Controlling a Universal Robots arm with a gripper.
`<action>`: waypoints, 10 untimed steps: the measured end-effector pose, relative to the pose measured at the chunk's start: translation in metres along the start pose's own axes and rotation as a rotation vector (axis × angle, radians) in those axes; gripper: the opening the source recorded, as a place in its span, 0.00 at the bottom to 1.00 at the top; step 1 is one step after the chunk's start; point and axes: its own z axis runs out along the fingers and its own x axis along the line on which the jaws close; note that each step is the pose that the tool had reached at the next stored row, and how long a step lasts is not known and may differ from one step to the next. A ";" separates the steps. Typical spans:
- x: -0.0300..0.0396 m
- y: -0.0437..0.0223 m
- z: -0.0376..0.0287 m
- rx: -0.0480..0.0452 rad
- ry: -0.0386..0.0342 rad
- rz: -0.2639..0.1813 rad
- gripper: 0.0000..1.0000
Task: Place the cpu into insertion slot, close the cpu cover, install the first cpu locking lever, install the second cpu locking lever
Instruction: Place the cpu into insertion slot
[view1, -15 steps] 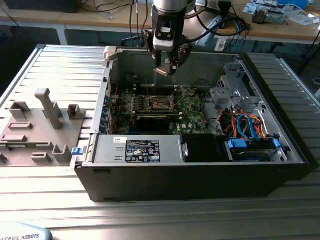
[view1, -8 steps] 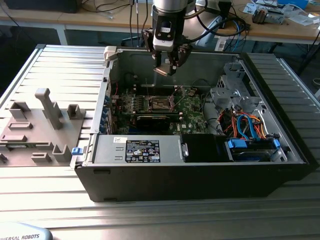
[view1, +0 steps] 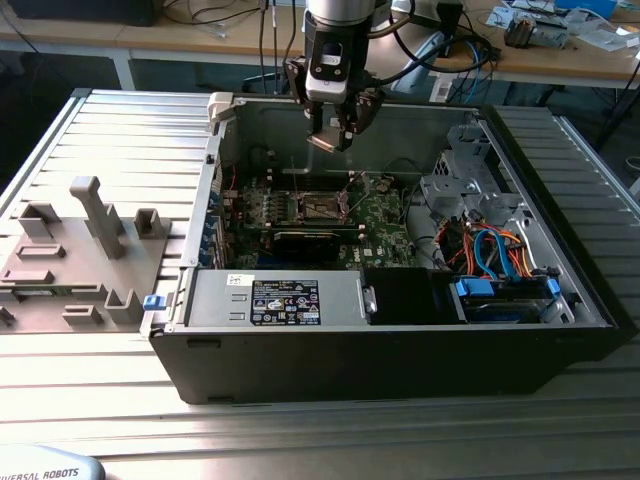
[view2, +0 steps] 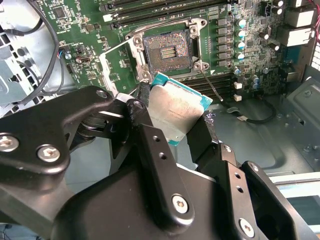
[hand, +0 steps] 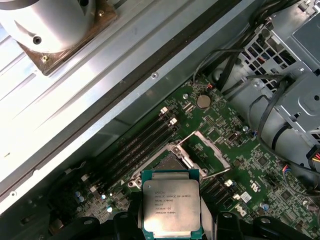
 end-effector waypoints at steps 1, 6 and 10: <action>0.0000 0.0000 0.0000 -0.0001 0.0000 0.001 0.54; 0.0000 0.0000 0.0001 -0.0001 -0.0004 0.005 0.54; 0.0000 0.0000 0.0001 -0.0001 -0.0006 0.007 0.54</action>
